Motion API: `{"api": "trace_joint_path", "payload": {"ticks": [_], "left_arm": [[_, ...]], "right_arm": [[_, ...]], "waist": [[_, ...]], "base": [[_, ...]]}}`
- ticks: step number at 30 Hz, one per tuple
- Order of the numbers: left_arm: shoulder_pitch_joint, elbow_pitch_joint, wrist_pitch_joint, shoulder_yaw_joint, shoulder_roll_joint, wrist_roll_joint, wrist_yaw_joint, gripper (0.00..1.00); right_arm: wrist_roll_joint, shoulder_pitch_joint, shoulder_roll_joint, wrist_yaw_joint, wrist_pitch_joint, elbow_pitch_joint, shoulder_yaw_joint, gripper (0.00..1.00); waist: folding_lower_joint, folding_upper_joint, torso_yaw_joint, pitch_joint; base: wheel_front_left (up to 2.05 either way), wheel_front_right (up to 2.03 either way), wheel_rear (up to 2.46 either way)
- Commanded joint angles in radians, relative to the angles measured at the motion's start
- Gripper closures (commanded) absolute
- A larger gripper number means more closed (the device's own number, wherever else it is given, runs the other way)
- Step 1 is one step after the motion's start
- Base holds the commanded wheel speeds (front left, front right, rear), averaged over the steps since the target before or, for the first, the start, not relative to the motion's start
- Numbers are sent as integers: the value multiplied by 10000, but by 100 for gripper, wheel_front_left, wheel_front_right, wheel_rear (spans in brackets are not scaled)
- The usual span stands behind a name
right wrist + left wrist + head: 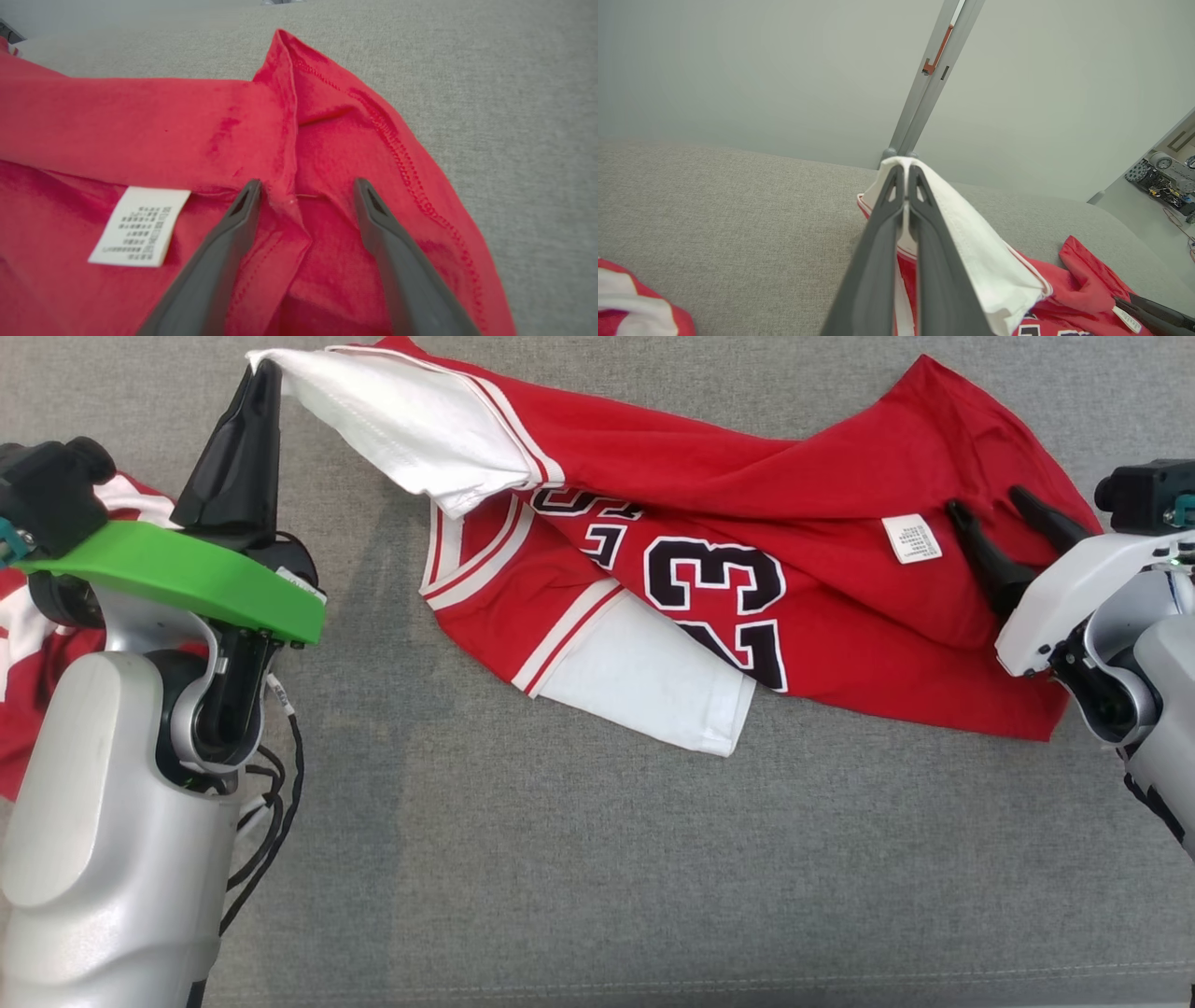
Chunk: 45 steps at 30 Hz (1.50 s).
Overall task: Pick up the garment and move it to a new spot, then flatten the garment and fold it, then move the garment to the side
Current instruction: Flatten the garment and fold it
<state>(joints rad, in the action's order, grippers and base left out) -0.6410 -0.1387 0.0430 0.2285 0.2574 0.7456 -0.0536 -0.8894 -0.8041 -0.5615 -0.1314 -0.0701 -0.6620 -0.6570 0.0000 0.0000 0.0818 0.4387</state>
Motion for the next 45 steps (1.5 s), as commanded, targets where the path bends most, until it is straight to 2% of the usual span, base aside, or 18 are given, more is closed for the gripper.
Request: {"api": "trace_joint_path", "payload": {"ticks": [1, 2, 5, 6, 13, 18, 25, 28, 31, 38, 45], "left_arm": [[85, -44, -58, -30, 46, 15, -51, 100], [85, -56, -71, -17, 36, 19, -53, 100], [111, -116, -117, 10, 14, 27, -54, 100], [130, -135, -131, 12, 15, 28, -55, 100], [365, -117, -325, -106, 181, 77, -96, 100], [456, 44, -319, -244, 341, 200, -86, 100], [727, 731, -40, -301, 309, 633, -145, 100], [1168, 1053, 402, -72, 339, 852, -111, 100], [1792, 1293, 462, 3, 409, 856, 32, 100], [3668, 1796, 159, -123, 356, 1110, 247, 100], [4939, 2790, -2, -407, 386, 1474, 493, 100]], "right_arm": [[116, 137, 0, 14, 53, 18, -58, 0], [132, 147, 20, 13, 56, 3, -47, 0], [302, 191, 18, 14, 17, 41, -131, 69], [385, 199, -8, 14, -29, 67, -149, 100], [1216, 318, -130, 14, -706, 513, 111, 100], [866, 466, -106, 14, -788, 1026, 757, 100], [809, 899, -703, 14, -711, 1674, 1585, 100], [665, 1525, -882, 14, -338, 2229, 1626, 100], [707, 2323, -964, 14, -421, 2626, 1840, 100], [919, 4787, -277, 14, -995, 3600, 2175, 100], [972, 6388, -80, 14, -1176, 4676, 2753, 100]], "waist": [[0, 0, 34, 0], [0, 0, 53, -6], [0, 0, 101, -76], [0, 0, 107, -114], [0, 0, -87, -571], [0, 0, -359, -1056], [0, 0, -502, -1666], [0, 0, -472, -1788], [0, 0, -428, -1822], [0, 0, -433, -1873], [0, 0, -528, -1925]], "base": [[0, 0, 0], [0, 0, 0], [0, 0, 0], [0, 0, 0], [0, 0, 0], [0, 0, 0], [0, 0, 0], [0, 0, 0], [0, 0, 0], [0, 0, 0], [0, 0, 0]]}}
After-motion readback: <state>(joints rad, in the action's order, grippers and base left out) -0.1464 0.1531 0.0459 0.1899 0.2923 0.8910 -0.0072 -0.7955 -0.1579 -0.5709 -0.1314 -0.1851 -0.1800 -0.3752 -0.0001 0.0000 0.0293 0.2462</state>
